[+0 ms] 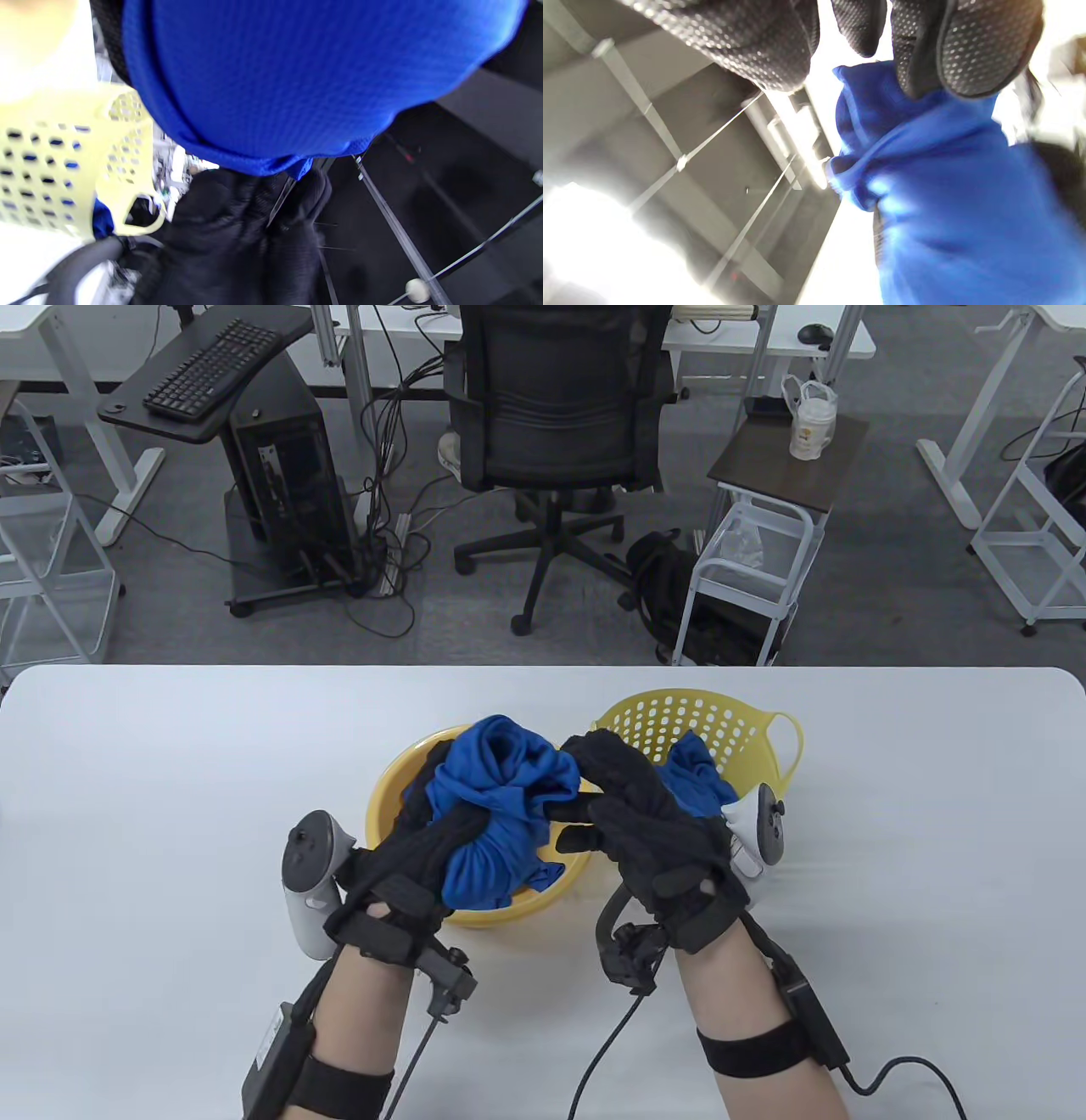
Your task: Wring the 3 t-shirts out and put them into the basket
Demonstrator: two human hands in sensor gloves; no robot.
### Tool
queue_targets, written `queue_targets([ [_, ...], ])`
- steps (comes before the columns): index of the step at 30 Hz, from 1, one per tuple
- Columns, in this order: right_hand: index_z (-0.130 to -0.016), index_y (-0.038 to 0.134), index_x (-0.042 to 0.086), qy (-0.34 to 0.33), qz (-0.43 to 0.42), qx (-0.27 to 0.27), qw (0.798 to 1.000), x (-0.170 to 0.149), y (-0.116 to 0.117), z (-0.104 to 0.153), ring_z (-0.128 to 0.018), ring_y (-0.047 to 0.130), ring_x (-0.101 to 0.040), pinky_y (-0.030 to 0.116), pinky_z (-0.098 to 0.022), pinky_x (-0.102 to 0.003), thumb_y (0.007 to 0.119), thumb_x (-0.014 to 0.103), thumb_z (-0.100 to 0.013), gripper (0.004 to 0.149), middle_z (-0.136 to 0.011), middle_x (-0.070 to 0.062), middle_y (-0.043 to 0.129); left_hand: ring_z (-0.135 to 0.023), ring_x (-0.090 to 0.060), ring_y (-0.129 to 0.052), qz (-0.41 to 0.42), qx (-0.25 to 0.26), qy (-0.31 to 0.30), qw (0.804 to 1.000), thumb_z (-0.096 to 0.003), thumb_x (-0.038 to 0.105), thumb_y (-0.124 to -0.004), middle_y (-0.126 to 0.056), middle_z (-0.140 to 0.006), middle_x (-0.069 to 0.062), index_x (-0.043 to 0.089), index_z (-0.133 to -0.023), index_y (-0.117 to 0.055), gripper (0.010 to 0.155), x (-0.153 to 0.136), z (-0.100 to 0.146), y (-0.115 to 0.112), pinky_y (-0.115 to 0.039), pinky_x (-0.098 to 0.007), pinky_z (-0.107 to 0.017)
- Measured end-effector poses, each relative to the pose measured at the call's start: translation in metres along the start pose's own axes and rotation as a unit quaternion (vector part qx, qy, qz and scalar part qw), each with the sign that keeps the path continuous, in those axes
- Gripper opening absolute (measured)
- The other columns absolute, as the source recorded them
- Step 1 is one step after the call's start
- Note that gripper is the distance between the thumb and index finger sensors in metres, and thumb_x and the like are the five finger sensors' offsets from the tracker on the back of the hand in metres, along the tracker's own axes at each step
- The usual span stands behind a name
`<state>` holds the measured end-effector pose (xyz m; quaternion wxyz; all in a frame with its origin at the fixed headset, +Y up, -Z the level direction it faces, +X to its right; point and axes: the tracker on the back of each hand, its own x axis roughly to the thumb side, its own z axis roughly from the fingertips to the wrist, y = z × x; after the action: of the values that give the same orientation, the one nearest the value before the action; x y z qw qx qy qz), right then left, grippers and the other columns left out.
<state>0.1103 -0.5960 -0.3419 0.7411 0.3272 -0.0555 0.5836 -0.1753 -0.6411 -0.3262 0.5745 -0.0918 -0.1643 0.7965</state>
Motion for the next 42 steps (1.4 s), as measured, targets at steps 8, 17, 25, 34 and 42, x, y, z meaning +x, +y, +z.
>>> queue_targets([
  [8, -0.099, -0.002, 0.032, -0.265, 0.627, 0.025, 0.733, 0.000, 0.039, 0.016, -0.100, 0.043, -0.064, 0.055, -0.062, -0.078, 0.094, 0.040, -0.046, 0.110, -0.110, -0.016, -0.005, -0.088, -0.045, -0.085, 0.049, -0.057, 0.024, 0.997, -0.0695, 0.049, -0.078, -0.045, -0.128, -0.013, 0.046, -0.117, -0.031, 0.067, 0.006, 0.003, -0.007, -0.084, -0.054, -0.061],
  [17, -0.101, 0.009, 0.032, -0.318, 0.714, 0.097, 0.617, -0.033, 0.053, 0.023, -0.102, 0.022, -0.055, 0.040, -0.064, -0.079, 0.097, 0.051, -0.036, 0.112, -0.109, -0.006, -0.002, -0.082, -0.048, -0.088, -0.098, -0.048, 0.123, 0.986, -0.0686, 0.048, -0.080, -0.050, -0.126, -0.018, 0.045, -0.117, -0.041, 0.062, -0.021, -0.009, -0.007, -0.085, -0.055, -0.056],
  [25, -0.101, 0.007, 0.034, -0.325, 0.689, 0.104, 0.639, -0.021, 0.051, 0.024, -0.100, 0.033, -0.064, 0.052, -0.058, -0.082, 0.098, 0.057, -0.032, 0.117, -0.113, -0.013, 0.007, -0.076, -0.048, -0.092, -0.114, -0.209, 0.109, 0.965, -0.0669, 0.049, -0.083, -0.059, -0.124, -0.018, 0.043, -0.117, -0.057, 0.056, -0.022, -0.018, -0.015, -0.087, -0.055, -0.052],
  [34, -0.107, 0.036, 0.030, -0.242, 0.571, 0.153, 0.770, -0.016, 0.053, 0.013, -0.035, 0.101, -0.032, 0.095, -0.015, -0.031, 0.109, 0.038, -0.034, 0.104, -0.095, -0.028, 0.069, -0.075, -0.046, -0.094, -0.137, -0.220, 0.110, 0.960, -0.0663, 0.051, -0.080, -0.060, -0.121, -0.026, 0.025, -0.121, -0.056, 0.065, -0.011, -0.012, -0.013, -0.089, -0.054, -0.051],
  [42, -0.106, 0.049, 0.026, -0.164, 0.657, 0.126, 0.725, -0.023, 0.044, 0.008, -0.017, 0.098, -0.026, 0.088, 0.001, -0.026, 0.108, 0.032, -0.037, 0.091, -0.073, -0.021, 0.087, -0.077, -0.047, -0.092, -0.148, -0.136, 0.114, 0.973, -0.0698, 0.053, -0.073, -0.053, -0.123, -0.023, 0.021, -0.122, -0.034, 0.072, -0.023, -0.016, -0.015, -0.087, -0.055, -0.053],
])
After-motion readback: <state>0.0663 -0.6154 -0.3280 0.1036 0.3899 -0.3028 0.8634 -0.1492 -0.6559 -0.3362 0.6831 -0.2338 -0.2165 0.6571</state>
